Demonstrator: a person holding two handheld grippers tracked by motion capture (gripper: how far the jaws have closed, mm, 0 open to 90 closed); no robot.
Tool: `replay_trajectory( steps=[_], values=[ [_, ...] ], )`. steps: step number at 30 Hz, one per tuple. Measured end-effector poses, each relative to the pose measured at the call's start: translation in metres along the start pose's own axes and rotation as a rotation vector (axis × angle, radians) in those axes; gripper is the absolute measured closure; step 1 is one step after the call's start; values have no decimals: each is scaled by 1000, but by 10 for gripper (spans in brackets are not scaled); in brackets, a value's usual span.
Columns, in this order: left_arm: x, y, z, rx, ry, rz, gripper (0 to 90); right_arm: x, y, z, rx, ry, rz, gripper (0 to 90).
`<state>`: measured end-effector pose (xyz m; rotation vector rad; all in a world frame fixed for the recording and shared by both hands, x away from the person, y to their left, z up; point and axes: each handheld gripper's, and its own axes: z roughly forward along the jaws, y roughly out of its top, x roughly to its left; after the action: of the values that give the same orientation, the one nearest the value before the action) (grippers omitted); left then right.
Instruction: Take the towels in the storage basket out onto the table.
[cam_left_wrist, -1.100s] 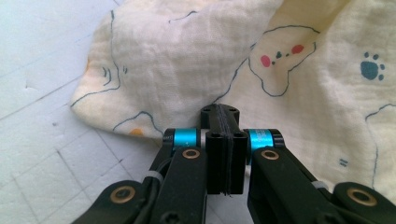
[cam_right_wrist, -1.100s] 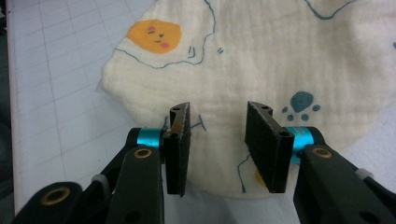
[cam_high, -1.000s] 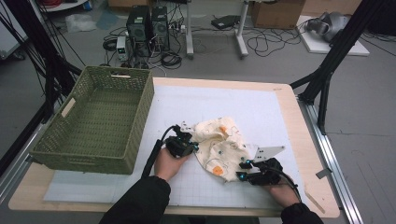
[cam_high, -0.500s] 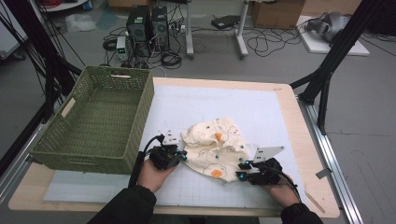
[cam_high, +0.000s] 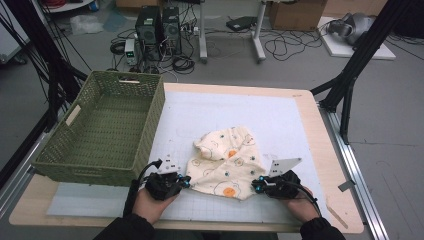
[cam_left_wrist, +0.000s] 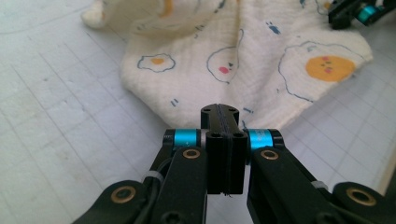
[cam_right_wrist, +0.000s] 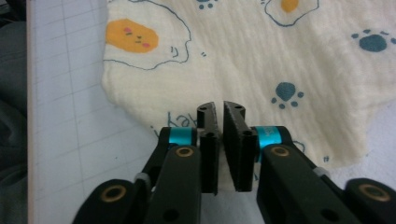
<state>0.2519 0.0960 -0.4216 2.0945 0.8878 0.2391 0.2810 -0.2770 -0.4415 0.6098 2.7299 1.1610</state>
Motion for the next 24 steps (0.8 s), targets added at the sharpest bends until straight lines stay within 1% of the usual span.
replay_trajectory(
  steps=[3,5,6,10,12,13,14,16,17,18,19,20,21,22,24],
  values=[
    [-2,-1,-2,-3,-15,11,887,0,1,-1,2,6,-2,870],
    [1,1,-2,-13,-15,2,828,0,2,-4,-14,3,1,857],
    [3,3,-2,-19,-10,2,799,0,2,-6,-27,0,4,836],
    [13,10,4,-46,1,-10,764,3,2,-19,-89,-3,15,760],
    [16,13,10,-39,10,-11,749,6,0,-22,-104,3,11,698],
    [19,14,15,-29,6,-17,732,7,-1,-22,-99,12,12,673],
    [20,15,19,-17,8,-12,715,8,-3,-20,-83,18,6,648],
    [22,16,27,5,15,-17,681,10,-4,-16,-58,19,-7,636],
    [22,16,30,14,18,-15,677,10,-4,-13,-46,27,-12,636],
    [23,16,33,28,25,-4,680,10,-4,-11,-37,23,-15,640],
    [23,16,36,39,23,-6,697,9,-4,-8,-32,22,-16,654],
    [23,15,39,56,16,-1,740,9,-4,-7,-28,27,-13,689],
    [22,14,41,45,16,6,783,8,-3,-5,-22,30,-14,736],
    [22,14,41,46,16,9,830,7,-2,-2,-8,39,-25,789],
    [21,15,40,55,17,13,868,7,-1,0,-5,55,-26,838]
  ],
)
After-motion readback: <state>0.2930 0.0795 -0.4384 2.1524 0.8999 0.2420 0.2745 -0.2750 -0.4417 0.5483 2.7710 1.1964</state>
